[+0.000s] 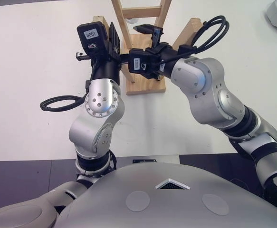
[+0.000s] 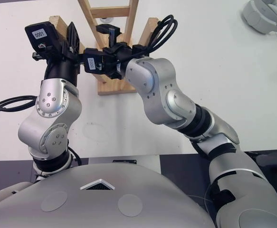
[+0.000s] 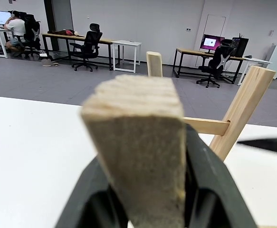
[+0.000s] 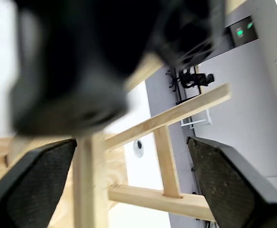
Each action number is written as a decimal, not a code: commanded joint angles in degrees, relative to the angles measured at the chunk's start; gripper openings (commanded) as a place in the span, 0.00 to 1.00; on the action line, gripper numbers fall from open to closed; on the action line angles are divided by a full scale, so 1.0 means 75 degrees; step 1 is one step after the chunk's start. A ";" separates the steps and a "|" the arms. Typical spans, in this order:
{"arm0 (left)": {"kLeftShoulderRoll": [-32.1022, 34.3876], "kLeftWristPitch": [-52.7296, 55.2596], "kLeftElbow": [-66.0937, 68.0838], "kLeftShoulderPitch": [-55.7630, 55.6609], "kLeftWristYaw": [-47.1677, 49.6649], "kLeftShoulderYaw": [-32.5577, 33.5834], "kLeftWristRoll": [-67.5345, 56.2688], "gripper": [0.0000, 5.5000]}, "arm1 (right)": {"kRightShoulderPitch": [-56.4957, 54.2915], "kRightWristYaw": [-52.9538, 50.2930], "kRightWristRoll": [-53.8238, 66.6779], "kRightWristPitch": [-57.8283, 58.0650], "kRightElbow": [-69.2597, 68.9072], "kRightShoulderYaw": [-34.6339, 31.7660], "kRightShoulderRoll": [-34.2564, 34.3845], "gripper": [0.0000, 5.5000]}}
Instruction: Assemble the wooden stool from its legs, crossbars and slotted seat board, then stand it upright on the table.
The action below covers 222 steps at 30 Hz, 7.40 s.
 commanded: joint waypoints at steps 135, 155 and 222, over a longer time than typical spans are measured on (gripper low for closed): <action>0.2740 -0.1479 0.3342 -0.0839 -0.4360 0.2643 0.0119 0.75 | -0.0639 -0.3286 0.3339 0.0319 -0.1116 -0.3064 0.0597 0.79; 0.2086 -0.2043 0.4047 -0.0667 -0.4348 0.2281 0.0720 0.75 | 0.0283 -0.1945 -0.0600 -0.1317 0.0878 -0.0679 -0.0444 0.79; 0.4957 -0.3088 0.3793 0.1566 -0.8687 0.1435 0.0506 0.75 | -0.0364 -0.3983 0.1781 -0.7356 1.3066 -0.4148 0.0920 0.79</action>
